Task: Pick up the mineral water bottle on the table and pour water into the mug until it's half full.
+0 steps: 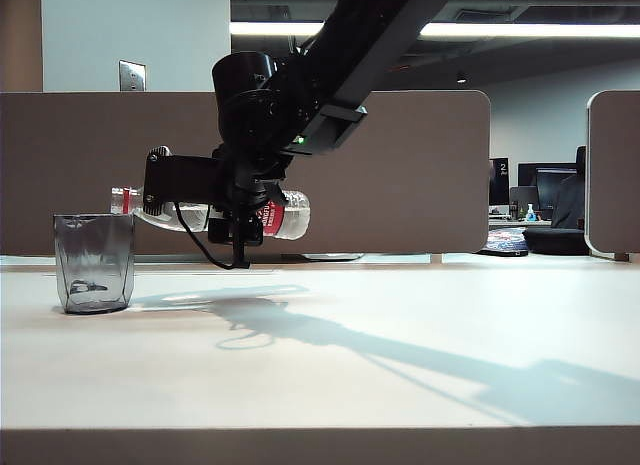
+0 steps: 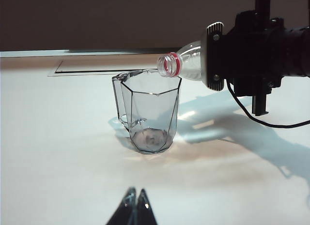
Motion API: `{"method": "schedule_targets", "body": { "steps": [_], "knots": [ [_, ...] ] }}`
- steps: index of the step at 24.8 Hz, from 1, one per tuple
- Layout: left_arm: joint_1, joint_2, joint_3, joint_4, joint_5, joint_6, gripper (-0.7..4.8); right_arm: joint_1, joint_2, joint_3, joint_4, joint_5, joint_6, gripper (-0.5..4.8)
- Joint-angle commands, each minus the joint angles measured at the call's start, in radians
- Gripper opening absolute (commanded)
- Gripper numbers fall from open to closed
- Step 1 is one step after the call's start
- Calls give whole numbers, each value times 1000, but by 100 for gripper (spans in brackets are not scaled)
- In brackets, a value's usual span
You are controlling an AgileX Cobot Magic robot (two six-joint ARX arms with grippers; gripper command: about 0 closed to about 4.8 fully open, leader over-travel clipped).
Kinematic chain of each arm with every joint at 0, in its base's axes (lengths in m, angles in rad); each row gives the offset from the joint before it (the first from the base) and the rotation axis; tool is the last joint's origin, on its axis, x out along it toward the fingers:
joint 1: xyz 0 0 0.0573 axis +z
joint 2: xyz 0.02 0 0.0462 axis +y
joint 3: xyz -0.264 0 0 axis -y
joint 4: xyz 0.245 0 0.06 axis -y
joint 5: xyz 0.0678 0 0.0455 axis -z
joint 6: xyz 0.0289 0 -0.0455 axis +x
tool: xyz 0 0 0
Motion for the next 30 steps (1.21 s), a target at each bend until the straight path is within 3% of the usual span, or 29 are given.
{"method": "schedule_targets", "body": {
  "steps": [1,30],
  "knots": [
    [0,-1,3,13,3,0,-5,3,-15,11,55,8,-39,252],
    [-1,-2,3,13,3,0,-5,2,-20,36,80,27,-130,256]
  ]
}}
